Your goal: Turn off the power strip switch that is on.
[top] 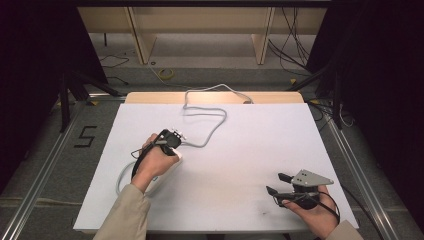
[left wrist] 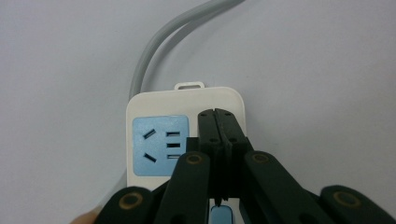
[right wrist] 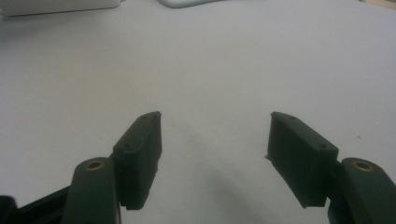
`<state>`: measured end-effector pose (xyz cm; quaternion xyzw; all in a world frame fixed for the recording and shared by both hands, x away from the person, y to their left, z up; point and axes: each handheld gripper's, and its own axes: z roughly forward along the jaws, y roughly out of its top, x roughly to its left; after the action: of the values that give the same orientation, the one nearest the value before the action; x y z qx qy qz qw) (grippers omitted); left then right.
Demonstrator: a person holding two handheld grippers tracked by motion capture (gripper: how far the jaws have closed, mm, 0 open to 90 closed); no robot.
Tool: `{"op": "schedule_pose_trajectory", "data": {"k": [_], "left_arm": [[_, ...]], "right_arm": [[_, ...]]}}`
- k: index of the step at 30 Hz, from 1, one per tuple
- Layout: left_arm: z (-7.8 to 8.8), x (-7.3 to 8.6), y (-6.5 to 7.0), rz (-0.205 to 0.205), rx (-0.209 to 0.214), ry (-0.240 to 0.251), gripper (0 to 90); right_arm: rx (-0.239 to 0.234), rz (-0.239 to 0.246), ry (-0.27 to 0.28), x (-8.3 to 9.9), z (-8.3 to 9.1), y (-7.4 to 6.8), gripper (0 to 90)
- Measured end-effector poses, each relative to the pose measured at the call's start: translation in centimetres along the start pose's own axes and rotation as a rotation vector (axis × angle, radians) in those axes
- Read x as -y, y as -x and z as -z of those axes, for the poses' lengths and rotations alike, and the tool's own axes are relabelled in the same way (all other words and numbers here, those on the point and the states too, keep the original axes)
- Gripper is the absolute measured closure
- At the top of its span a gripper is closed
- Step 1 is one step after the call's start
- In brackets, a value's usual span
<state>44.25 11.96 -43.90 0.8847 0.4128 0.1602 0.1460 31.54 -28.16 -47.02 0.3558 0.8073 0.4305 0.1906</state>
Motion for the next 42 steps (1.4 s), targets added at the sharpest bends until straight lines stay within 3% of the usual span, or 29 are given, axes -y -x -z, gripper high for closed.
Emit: {"op": "schedule_pose_trajectory", "data": {"k": [13, 42], "left_arm": [[-0.08, -0.21, -0.08, -0.009, 0.01, -0.025, 90.0], [-0.1, -0.26, 0.03, -0.014, 0.001, -0.023, 90.0]], "right_arm": [[0.003, -0.001, 0.003, 0.0, 0.06, 0.02, 36.1], [0.003, -0.002, 0.004, -0.02, 0.04, 0.04, 36.1]]}}
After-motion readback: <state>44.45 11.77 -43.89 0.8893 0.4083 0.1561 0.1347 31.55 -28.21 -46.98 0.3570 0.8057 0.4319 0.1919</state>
